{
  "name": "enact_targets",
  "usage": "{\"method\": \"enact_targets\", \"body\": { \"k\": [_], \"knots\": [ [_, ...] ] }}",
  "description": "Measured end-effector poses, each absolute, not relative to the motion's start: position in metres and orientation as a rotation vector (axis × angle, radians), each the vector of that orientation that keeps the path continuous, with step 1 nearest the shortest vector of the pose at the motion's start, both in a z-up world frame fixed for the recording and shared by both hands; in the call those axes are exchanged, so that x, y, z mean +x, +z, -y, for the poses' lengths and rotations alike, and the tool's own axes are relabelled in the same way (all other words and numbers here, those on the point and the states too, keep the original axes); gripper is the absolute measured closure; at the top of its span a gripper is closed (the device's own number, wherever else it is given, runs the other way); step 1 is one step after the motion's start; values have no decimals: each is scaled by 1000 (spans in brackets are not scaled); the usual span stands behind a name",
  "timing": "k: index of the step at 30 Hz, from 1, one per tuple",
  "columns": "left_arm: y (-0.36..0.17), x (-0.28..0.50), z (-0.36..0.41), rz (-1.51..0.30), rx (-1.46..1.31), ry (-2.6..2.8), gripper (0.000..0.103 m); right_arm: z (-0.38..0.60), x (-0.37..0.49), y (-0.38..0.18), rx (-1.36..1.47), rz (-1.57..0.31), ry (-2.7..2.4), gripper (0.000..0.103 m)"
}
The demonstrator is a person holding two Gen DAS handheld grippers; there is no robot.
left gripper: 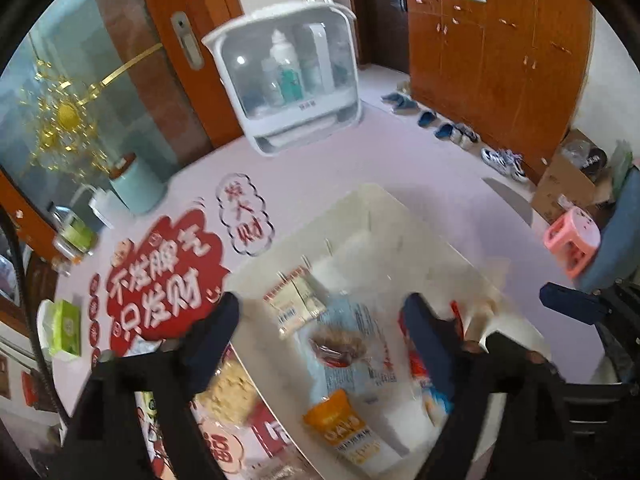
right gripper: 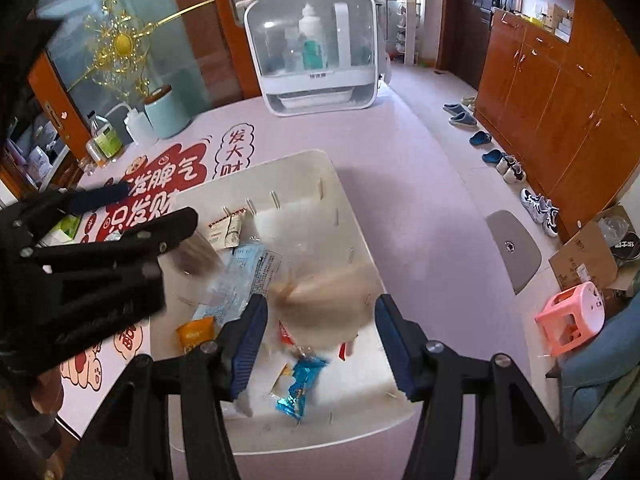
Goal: Organize snacks
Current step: 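Carry both snacks over the tray and open both tools to drop them, then move both open tools back over the remaining snacks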
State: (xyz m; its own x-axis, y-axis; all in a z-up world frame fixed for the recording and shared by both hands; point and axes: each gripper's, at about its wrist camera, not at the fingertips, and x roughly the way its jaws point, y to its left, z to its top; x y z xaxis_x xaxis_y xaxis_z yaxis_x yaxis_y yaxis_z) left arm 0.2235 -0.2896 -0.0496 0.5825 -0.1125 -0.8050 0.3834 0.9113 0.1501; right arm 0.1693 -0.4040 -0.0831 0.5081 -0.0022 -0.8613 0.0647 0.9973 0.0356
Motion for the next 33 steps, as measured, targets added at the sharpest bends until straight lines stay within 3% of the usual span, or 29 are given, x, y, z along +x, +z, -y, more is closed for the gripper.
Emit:
{"method": "enact_targets", "body": {
  "k": [2,21,31,33],
  "knots": [
    [-46,223,287,-897,326,-301,18,403,170,-83,60,-1033,-51,29],
    [-25,179,219,-887,309,-222,17,390,147,-58,83,-1002,-59,29],
    [24,157,128,-826,265,-121,17,368,135,-35,173,-935,7,28],
    [36,154,104,-804,252,-96,12,356,134,-29,167,-912,5,28]
  ]
}}
